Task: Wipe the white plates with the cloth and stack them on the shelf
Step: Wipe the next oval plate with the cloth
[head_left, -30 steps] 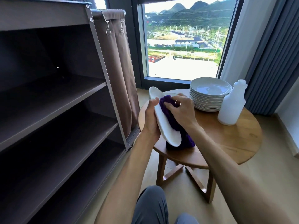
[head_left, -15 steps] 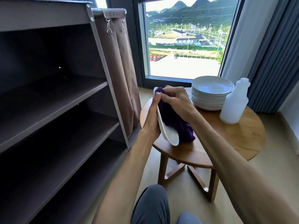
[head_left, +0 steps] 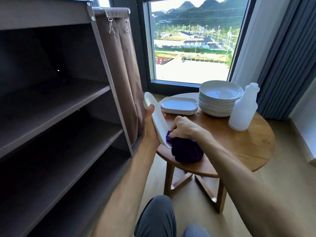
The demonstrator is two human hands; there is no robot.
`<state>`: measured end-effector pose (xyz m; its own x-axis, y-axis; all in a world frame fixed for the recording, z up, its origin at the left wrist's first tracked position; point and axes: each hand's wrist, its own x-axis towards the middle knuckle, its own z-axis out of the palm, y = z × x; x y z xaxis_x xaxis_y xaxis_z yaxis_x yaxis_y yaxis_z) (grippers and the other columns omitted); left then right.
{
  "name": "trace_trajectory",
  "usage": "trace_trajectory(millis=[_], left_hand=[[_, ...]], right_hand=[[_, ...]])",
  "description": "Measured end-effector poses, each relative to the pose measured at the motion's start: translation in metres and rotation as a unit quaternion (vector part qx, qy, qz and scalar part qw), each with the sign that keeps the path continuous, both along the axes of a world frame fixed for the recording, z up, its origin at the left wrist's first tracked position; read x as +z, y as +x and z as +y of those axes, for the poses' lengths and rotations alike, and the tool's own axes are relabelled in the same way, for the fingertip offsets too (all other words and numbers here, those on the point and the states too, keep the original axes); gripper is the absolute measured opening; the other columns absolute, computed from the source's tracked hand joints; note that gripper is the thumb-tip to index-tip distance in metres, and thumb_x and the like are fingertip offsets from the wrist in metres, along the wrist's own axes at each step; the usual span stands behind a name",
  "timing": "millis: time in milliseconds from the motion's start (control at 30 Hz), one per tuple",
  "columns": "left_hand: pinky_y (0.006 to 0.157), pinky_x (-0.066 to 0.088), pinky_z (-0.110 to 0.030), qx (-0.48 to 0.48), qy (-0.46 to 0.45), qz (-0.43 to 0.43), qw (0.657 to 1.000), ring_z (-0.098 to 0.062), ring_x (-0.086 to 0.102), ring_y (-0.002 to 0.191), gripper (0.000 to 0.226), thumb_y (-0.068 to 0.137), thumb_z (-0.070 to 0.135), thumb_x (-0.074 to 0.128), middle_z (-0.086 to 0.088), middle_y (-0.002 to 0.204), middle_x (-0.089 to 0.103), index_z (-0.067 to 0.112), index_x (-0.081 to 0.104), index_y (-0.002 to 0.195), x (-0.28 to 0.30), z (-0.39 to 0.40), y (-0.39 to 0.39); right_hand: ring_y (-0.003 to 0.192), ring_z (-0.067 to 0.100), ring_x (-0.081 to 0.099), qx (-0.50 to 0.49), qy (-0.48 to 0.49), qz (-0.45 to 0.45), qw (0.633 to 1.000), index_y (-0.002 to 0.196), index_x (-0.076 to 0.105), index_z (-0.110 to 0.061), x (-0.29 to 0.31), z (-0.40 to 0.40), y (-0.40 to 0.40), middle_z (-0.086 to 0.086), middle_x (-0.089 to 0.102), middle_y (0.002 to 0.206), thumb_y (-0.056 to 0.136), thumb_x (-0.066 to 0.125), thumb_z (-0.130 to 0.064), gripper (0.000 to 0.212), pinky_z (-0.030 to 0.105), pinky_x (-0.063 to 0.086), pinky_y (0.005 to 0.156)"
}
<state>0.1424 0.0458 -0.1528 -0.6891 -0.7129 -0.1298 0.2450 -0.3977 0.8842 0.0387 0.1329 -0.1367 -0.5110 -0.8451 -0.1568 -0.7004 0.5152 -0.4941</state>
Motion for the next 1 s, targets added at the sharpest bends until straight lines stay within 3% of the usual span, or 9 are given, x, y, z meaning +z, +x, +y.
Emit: trace_trajectory(millis=[167, 267, 333, 433, 567, 667, 767, 867, 1000], left_hand=[[0.101, 0.052, -0.049, -0.029, 0.071, -0.025, 0.997, -0.037, 0.064, 0.114, 0.125, 0.033, 0.076, 0.086, -0.019, 0.12, 0.065, 0.012, 0.06, 0.137, -0.018, 0.011, -0.005], [0.099, 0.056, -0.045, -0.045, 0.05, -0.001, 0.998, -0.028, 0.07, 0.107, 0.066, 0.066, 0.057, 0.08, -0.014, 0.112, 0.074, 0.019, 0.072, 0.119, -0.01, 0.033, 0.001], [0.091, 0.058, -0.041, -0.047, 0.036, -0.001, 0.998, -0.025, 0.069, 0.1, 0.042, 0.087, 0.048, 0.068, -0.009, 0.101, 0.075, 0.02, 0.069, 0.118, -0.007, 0.041, -0.002], [0.097, 0.053, -0.044, -0.049, 0.031, 0.0, 0.998, -0.026, 0.065, 0.106, 0.047, 0.099, 0.049, 0.056, -0.01, 0.107, 0.07, 0.018, 0.059, 0.134, 0.005, 0.037, -0.007], [0.098, 0.056, -0.048, -0.026, 0.078, 0.014, 0.997, -0.03, 0.07, 0.11, 0.072, 0.077, 0.064, 0.074, -0.014, 0.117, 0.072, 0.015, 0.069, 0.128, 0.007, 0.023, -0.018], [0.088, 0.058, -0.046, -0.015, 0.092, 0.019, 0.995, -0.031, 0.072, 0.098, 0.073, 0.082, 0.069, 0.067, -0.017, 0.104, 0.071, 0.005, 0.07, 0.118, 0.017, 0.009, -0.023], [0.101, 0.053, -0.051, -0.01, 0.102, -0.019, 0.995, -0.035, 0.067, 0.107, 0.087, 0.08, 0.079, 0.058, -0.02, 0.111, 0.068, 0.003, 0.063, 0.124, 0.021, -0.003, -0.023], [0.097, 0.053, -0.046, -0.004, 0.061, -0.053, 0.997, -0.03, 0.06, 0.115, 0.136, 0.037, 0.089, 0.076, -0.015, 0.131, 0.057, 0.018, 0.043, 0.148, 0.008, -0.01, -0.023], [0.084, 0.054, -0.04, -0.003, -0.015, -0.011, 1.0, -0.027, 0.062, 0.103, 0.113, 0.054, 0.081, 0.069, -0.013, 0.109, 0.062, 0.014, 0.048, 0.143, 0.014, -0.006, -0.004]], right_hand=[[0.083, 0.033, 0.063, -0.102, -0.078, 0.112, 0.985, 0.083, 0.073, -0.01, -0.003, -0.022, -0.001, 0.009, 0.061, 0.08, 0.078, 0.068, -0.021, 0.013, 0.031, 0.044, 0.068], [0.077, 0.034, 0.058, -0.167, -0.178, 0.122, 0.962, 0.074, 0.068, -0.003, 0.012, -0.031, -0.005, 0.011, 0.057, 0.071, 0.08, 0.066, -0.017, 0.015, 0.031, 0.036, 0.061], [0.07, 0.03, 0.055, -0.177, -0.235, 0.086, 0.952, 0.061, 0.063, -0.007, 0.021, -0.031, -0.009, 0.007, 0.052, 0.061, 0.078, 0.066, -0.012, 0.018, 0.031, 0.032, 0.055], [0.066, 0.022, 0.054, -0.121, -0.328, 0.015, 0.937, 0.063, 0.07, -0.006, 0.027, -0.03, -0.007, 0.01, 0.062, 0.065, 0.078, 0.072, -0.012, 0.016, 0.032, 0.039, 0.058], [0.069, 0.011, 0.057, -0.064, -0.373, -0.173, 0.909, 0.083, 0.075, 0.002, 0.031, -0.02, 0.008, 0.024, 0.067, 0.085, 0.084, 0.072, -0.01, 0.012, 0.023, 0.044, 0.066], [0.071, 0.013, 0.062, -0.054, -0.328, -0.249, 0.909, 0.08, 0.075, -0.005, 0.034, -0.011, 0.012, 0.011, 0.065, 0.075, 0.085, 0.071, -0.013, 0.01, 0.027, 0.048, 0.069], [0.075, 0.012, 0.063, -0.028, -0.232, -0.249, 0.94, 0.08, 0.079, -0.016, 0.031, -0.003, 0.006, 0.002, 0.069, 0.079, 0.084, 0.075, -0.016, 0.005, 0.025, 0.048, 0.07], [0.07, 0.006, 0.057, -0.015, -0.123, -0.2, 0.972, 0.078, 0.079, -0.014, 0.022, 0.005, -0.001, -0.004, 0.065, 0.075, 0.079, 0.078, -0.019, 0.005, 0.023, 0.044, 0.067], [0.077, 0.022, 0.064, -0.137, -0.029, -0.069, 0.988, 0.083, 0.074, -0.01, -0.014, 0.006, -0.019, 0.006, 0.068, 0.084, 0.075, 0.075, -0.027, 0.019, 0.027, 0.046, 0.063]])
